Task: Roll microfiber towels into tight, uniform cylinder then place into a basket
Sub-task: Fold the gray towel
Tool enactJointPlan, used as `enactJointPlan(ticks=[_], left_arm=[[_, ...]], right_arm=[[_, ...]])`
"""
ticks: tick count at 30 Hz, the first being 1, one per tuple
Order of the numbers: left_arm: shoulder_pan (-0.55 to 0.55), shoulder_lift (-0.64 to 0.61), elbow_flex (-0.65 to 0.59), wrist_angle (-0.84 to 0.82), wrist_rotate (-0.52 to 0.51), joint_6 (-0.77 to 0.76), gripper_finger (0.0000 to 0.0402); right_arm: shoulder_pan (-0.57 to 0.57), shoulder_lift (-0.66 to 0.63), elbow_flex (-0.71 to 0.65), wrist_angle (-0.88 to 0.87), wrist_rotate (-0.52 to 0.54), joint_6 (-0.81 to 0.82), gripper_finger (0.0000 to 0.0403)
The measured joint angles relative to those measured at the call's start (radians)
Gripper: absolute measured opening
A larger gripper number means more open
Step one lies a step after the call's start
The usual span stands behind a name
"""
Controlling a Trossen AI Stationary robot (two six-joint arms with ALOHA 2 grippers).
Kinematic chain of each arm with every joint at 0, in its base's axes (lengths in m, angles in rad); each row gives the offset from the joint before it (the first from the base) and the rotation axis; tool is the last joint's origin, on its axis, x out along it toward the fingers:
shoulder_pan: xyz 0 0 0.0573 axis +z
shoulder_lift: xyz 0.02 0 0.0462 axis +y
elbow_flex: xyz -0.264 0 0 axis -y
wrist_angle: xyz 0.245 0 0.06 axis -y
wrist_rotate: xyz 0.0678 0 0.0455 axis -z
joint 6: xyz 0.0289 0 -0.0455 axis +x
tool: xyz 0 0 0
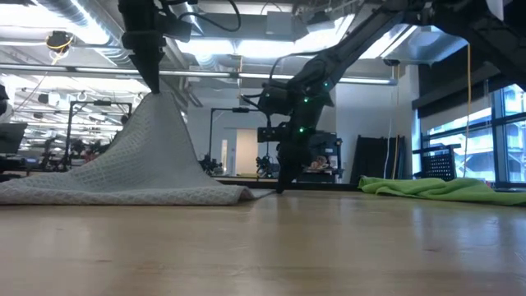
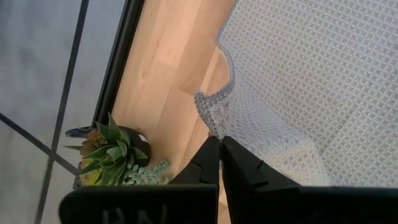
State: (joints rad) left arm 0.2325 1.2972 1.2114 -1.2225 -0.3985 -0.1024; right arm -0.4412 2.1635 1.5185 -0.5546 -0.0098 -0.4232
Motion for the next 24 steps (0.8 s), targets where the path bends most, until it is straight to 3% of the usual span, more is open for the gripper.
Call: enactJointPlan(ticks=[2, 10, 24], left_arm=[[0.000, 0.000, 0.000, 0.000, 0.000, 0.000, 0.0000], [0.001, -0.001, 0.000, 0.001, -0.023, -0.002, 0.0000], [0.001, -0.121, 0.010, -0.003, -0.233, -0.021, 0.0000]], right_arm=[[0.000, 0.000, 0.000, -0.003, 0.003, 0.000, 0.0010], [-0.002, 0.003, 0.045, -0.048, 0.029, 0.003, 0.0004], [0.056, 0.003, 0.446, -0.345, 0.252, 0.000, 0.0001]])
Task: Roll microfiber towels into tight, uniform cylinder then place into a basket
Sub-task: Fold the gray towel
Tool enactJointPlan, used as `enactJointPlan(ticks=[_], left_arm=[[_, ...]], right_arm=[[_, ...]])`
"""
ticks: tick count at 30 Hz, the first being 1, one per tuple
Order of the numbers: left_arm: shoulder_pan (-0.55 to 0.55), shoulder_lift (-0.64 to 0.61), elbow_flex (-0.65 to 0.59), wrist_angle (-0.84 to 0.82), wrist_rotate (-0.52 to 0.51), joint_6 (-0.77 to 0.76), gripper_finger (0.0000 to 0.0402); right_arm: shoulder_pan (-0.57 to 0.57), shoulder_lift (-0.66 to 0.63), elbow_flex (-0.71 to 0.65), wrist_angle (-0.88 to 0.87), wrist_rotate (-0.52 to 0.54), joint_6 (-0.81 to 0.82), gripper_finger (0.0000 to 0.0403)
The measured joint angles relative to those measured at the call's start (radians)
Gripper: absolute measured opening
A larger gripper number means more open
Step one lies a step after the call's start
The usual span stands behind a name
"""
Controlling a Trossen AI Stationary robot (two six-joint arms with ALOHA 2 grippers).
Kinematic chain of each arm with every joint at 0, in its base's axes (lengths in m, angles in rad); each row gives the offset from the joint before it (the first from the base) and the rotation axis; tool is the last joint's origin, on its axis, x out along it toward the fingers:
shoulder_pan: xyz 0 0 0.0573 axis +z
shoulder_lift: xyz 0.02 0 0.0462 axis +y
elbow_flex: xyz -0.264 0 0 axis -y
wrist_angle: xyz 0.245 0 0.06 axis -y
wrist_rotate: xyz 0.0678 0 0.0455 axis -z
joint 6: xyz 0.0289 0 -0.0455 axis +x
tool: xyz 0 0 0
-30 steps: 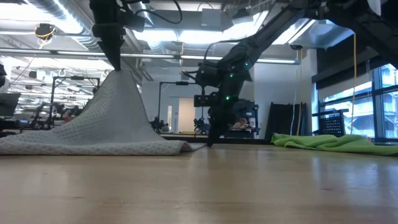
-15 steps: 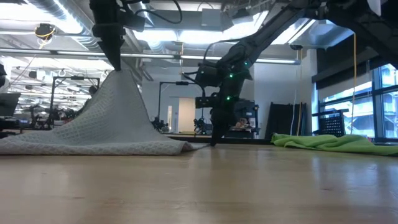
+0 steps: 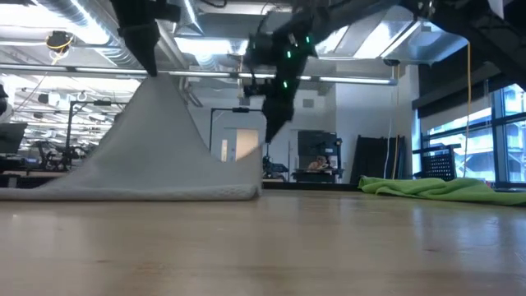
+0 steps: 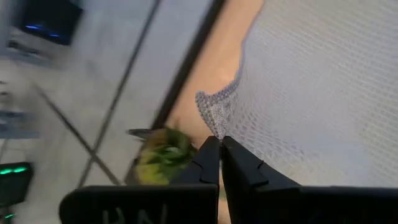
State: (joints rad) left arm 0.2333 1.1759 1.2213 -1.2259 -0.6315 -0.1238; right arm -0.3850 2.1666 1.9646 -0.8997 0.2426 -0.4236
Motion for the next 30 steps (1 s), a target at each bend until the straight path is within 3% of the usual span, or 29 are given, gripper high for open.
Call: enactJointPlan(ticks=[5, 11, 19, 30], left_arm=[[0.000, -0.020, 0.088, -0.001, -0.014, 0.027, 0.0000], [0.000, -0.007, 0.234, -0.005, -0.016, 0.105, 0.0000], [0.021, 0.012, 0.413, 0.034, -0.047, 0.199, 0.0000], [0.104, 0.076, 0.433, 0.250, -0.086, 0.387, 0.0000]], right_arm=[[0.031, 0.000, 0.196, -0.133, 0.021, 0.015, 0.0001], [0.079, -0.005, 0.394, -0.295, 0.174, 0.044, 0.0000], [0.107, -0.144, 0.359, -0.367, 0.324, 0.107, 0.0000], [0.110, -0.290, 0.358, -0.350, 0.448, 0.105, 0.0000]])
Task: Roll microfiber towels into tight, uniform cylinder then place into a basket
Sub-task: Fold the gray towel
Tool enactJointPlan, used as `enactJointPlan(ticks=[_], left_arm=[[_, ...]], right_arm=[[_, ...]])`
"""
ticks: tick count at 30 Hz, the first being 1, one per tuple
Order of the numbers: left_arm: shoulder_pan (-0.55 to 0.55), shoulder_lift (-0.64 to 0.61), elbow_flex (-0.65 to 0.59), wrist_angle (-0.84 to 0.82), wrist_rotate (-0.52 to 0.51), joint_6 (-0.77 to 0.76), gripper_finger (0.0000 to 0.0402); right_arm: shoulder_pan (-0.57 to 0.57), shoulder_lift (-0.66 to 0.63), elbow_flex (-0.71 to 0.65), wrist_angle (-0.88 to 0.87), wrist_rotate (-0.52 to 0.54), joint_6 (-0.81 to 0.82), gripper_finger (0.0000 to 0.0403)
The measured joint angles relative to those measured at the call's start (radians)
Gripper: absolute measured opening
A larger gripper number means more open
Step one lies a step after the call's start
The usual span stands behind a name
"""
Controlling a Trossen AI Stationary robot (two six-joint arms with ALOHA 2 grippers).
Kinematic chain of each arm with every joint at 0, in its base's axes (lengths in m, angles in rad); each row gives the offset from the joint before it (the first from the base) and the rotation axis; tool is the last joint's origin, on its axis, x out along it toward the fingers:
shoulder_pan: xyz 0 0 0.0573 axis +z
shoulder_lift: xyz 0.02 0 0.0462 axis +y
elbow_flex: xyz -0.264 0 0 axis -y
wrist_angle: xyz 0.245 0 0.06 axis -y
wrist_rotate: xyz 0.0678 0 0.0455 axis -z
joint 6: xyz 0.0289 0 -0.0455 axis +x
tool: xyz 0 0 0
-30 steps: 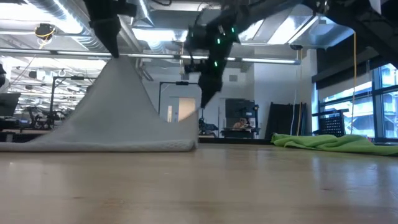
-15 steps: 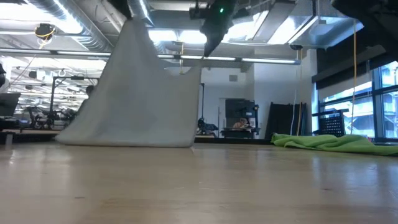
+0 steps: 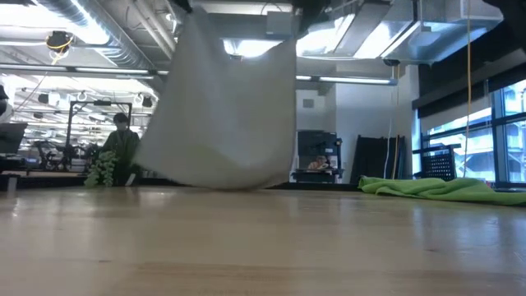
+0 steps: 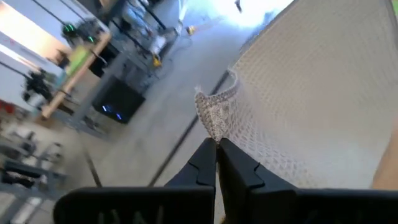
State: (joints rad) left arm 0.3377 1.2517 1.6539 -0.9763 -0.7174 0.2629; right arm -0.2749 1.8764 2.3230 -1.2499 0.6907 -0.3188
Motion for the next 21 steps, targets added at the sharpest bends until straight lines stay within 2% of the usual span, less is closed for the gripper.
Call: enactJointPlan(ticks=[5, 8, 15, 21], left_arm=[[0.037, 0.050, 0.000, 0.153, 0.000, 0.134, 0.0000], [0.059, 0.078, 0.000, 0.207, 0.001, 0.211, 0.0000], [0.099, 0.121, 0.000, 0.238, 0.035, 0.275, 0.0000], [0.077, 0.107, -0.001, 0.170, 0.034, 0.261, 0.0000]], right_arm=[[-0.016, -0.015, 0.000, 0.003, 0.008, -0.015, 0.0000], [-0.029, -0.014, 0.000, 0.006, 0.056, -0.031, 0.0000], [-0.036, -0.019, 0.000, 0.057, 0.103, -0.081, 0.0000], [-0.010, -0.020, -0.001, 0.018, 0.103, -0.069, 0.0000]])
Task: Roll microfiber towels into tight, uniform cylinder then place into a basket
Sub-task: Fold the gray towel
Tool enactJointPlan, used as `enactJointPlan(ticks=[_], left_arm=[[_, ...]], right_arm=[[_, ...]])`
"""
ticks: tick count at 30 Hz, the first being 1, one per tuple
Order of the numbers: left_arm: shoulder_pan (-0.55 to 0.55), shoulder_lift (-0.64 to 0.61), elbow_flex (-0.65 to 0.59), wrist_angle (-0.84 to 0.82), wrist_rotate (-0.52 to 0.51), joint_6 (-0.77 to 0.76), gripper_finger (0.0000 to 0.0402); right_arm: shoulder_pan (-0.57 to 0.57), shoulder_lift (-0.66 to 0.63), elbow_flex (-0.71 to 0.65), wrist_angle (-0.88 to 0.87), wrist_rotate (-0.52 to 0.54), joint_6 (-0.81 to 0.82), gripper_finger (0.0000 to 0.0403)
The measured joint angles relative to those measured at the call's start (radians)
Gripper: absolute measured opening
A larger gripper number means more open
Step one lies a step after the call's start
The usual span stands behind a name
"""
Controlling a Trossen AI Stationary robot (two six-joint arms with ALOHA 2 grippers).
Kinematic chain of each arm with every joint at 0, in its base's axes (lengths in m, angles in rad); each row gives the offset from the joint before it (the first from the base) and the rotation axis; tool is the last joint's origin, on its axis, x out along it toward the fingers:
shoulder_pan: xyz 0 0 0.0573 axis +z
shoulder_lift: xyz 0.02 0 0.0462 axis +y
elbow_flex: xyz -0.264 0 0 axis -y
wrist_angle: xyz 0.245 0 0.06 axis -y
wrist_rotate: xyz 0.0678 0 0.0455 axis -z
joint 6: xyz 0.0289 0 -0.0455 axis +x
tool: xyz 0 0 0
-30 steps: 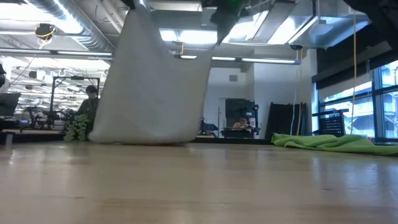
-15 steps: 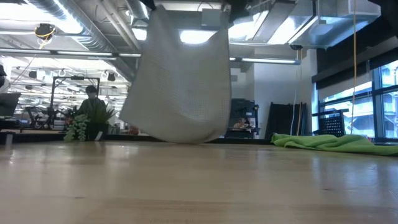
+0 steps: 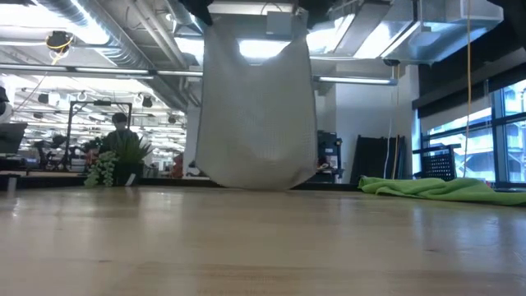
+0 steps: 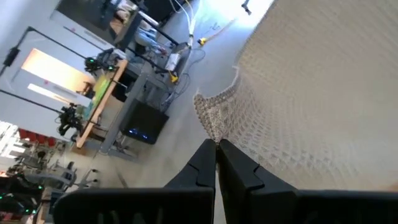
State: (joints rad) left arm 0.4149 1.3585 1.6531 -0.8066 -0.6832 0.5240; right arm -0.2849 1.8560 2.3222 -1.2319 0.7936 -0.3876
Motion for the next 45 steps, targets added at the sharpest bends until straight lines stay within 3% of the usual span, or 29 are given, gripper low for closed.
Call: enactJointPlan(ticks=[14, 20, 28, 37, 45], left_arm=[[-0.139, -0.019, 0.000, -0.431, -0.003, -0.288, 0.0000], [-0.228, -0.019, 0.000, -0.585, 0.056, -0.450, 0.0000], [-0.366, -0.019, -0.022, -0.730, 0.123, -0.668, 0.0000], [-0.540, -0.019, -0.207, -0.757, 0.189, -0.886, 0.0000], [-0.683, -0.019, -0.450, -0.722, 0.235, -1.108, 0.0000]], right_arm=[[0.169, -0.001, -0.038, -0.194, -0.061, 0.227, 0.0000], [0.228, 0.001, -0.192, -0.193, -0.117, 0.285, 0.0000], [0.308, 0.001, -0.392, -0.141, -0.116, 0.365, 0.0000], [0.389, 0.001, -0.578, -0.060, -0.121, 0.462, 0.0000], [0.422, 0.001, -0.768, 0.236, -0.285, 0.411, 0.0000]])
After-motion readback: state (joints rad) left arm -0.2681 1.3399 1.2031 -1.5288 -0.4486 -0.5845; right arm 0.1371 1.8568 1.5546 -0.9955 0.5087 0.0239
